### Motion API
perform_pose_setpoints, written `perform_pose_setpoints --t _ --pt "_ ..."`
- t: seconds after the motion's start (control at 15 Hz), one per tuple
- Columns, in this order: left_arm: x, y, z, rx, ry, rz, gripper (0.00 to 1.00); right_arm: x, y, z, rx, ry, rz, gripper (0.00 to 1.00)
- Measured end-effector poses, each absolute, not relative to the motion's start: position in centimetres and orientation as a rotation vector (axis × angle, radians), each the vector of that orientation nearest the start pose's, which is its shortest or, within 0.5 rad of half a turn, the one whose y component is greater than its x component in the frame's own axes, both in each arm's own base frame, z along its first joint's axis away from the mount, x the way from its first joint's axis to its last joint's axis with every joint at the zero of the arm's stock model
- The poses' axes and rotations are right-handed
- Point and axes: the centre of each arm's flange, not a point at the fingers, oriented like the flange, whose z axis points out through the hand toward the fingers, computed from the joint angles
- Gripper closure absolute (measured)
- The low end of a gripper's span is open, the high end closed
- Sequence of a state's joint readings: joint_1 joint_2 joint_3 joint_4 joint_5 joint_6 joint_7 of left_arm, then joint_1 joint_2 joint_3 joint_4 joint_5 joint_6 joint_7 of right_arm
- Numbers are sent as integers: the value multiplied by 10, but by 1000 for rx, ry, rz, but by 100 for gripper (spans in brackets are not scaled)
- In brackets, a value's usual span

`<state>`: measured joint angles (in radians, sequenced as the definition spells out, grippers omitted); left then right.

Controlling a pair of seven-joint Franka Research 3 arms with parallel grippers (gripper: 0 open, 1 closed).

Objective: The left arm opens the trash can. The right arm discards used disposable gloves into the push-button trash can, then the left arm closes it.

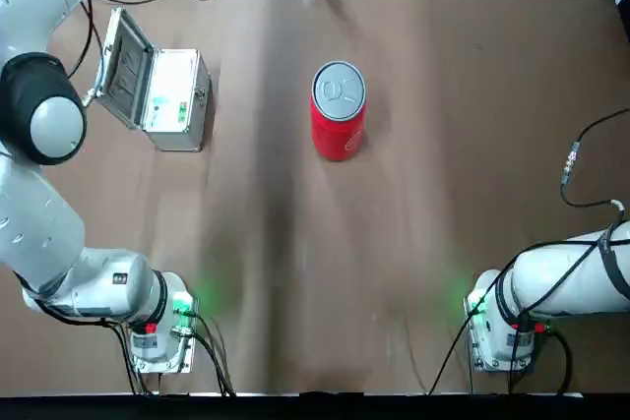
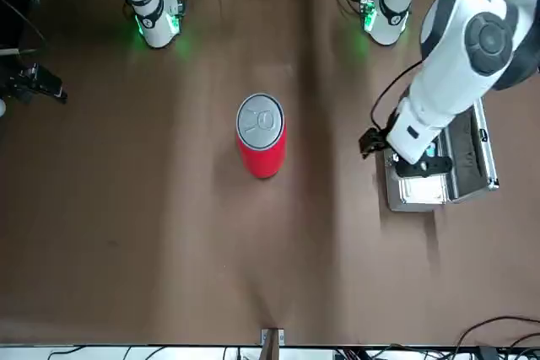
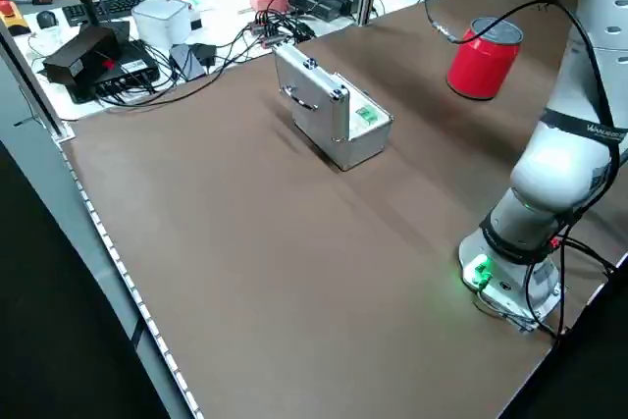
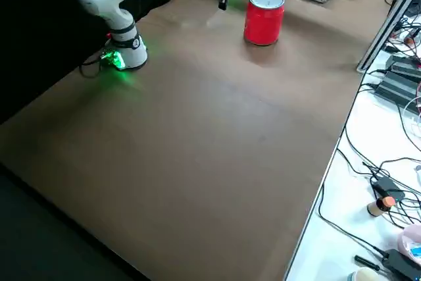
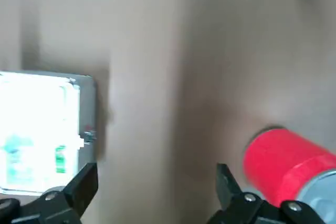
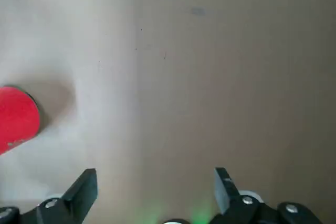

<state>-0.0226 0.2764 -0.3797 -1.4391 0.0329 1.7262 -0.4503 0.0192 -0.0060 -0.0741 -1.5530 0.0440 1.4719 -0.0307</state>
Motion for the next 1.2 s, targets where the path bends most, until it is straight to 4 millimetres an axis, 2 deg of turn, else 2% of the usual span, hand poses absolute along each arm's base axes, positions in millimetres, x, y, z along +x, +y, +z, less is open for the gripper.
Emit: perform_pose_setpoints --t 0.33,0.53,0.67,0.8,0.93,1.2 --pt "591 -178 570 -3141 168 85 1 542 -23 628 -3092 29 113 1" --pt "585 -139 597 -3121 277 53 1 543 -23 629 -3093 29 93 1" --pt "583 -107 613 -3113 260 24 0 543 -23 630 -3094 29 80 1" --pt "578 -86 625 -3122 219 12 0 544 -23 631 -3094 29 76 1" --pt "572 -77 632 -3124 186 31 0 543 -23 631 -3094 29 75 1" --pt "570 -78 627 -3122 166 65 0 543 -24 631 -3094 30 75 1"
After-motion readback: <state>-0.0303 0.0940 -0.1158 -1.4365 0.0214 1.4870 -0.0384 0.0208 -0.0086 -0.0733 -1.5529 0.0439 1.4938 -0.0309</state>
